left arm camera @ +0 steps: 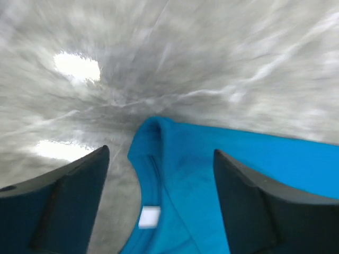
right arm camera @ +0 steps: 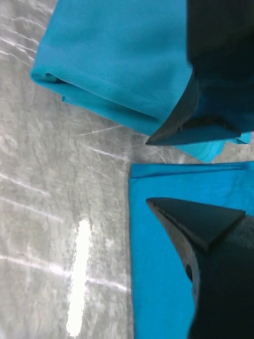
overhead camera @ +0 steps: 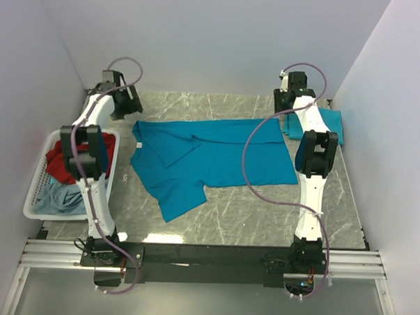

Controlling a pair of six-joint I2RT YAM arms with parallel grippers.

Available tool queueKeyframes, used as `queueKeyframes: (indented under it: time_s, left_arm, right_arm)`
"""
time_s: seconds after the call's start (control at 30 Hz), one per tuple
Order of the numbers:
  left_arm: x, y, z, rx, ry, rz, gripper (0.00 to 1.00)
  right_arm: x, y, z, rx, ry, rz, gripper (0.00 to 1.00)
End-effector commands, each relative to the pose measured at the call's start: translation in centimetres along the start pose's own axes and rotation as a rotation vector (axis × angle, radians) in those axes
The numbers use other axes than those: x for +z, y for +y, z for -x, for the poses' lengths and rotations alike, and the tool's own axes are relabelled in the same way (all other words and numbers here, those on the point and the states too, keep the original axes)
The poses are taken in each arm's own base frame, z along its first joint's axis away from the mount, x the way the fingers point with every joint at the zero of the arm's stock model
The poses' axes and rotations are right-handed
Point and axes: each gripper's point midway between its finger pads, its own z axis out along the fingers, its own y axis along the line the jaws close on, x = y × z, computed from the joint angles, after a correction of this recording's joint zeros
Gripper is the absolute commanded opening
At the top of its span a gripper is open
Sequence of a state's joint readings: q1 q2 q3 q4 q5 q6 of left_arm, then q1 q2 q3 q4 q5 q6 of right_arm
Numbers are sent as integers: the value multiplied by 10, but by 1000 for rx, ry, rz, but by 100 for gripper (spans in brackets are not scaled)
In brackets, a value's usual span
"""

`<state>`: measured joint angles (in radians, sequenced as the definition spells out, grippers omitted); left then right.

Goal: Fold and stack the t-shirts
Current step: Fold the tshirt

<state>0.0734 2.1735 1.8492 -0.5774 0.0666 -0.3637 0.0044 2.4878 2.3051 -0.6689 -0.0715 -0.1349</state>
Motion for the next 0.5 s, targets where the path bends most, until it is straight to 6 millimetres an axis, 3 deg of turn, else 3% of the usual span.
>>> queueKeyframes:
  time_s: [0.0,0.03,0.07,0.1,0.13,0.17,0.2,0.23,0.27,0.3,0.33,0.37,0.4,0.43,0.47]
  left_arm:
    - [-127,-44,101,67,-411,-152,87]
    - [-168,-55,111,99,-491,-202,89]
    - [-175,-63,98,122,-482,-263,96]
    - [-188,-68,96,133,-506,-303,100]
    - [-223,-79,104,135,-598,-364,99]
    - [-215,-75,85,118,-568,-382,99]
    - [-225,-90,70,148,-546,-492,99]
    - [-254,-102,68,195,-604,-582,100]
    - [-245,-104,39,225,-540,-652,94]
    - [-259,-119,16,324,-520,-780,88]
    - [-278,-125,4,375,-550,-819,85]
    - [-271,-137,-30,426,-501,-839,83]
    - [-273,-145,-49,591,-532,-811,85]
    - [-286,-171,-78,729,-551,-803,86]
    - [-277,-169,-115,825,-450,-789,86]
  right_arm:
    - [-70,14,76,-59,-210,7,52]
    - [-76,26,77,-78,-214,62,54]
    - [-95,33,84,-108,-241,93,56]
    - [-100,42,77,-132,-227,140,58]
    - [-111,64,72,-169,-225,258,60]
    - [-122,75,67,-202,-226,324,61]
    - [-141,86,54,-294,-228,395,62]
    - [-162,114,38,-358,-236,573,63]
    - [-199,121,38,-543,-330,627,64]
    - [-202,134,-3,-608,-296,740,64]
    - [-221,143,-35,-685,-278,833,64]
    - [-236,153,-50,-881,-390,910,64]
    - [-255,157,-86,-938,-398,951,65]
    - [-264,158,-110,-979,-389,981,65]
    - [-278,157,-119,-1080,-440,953,66]
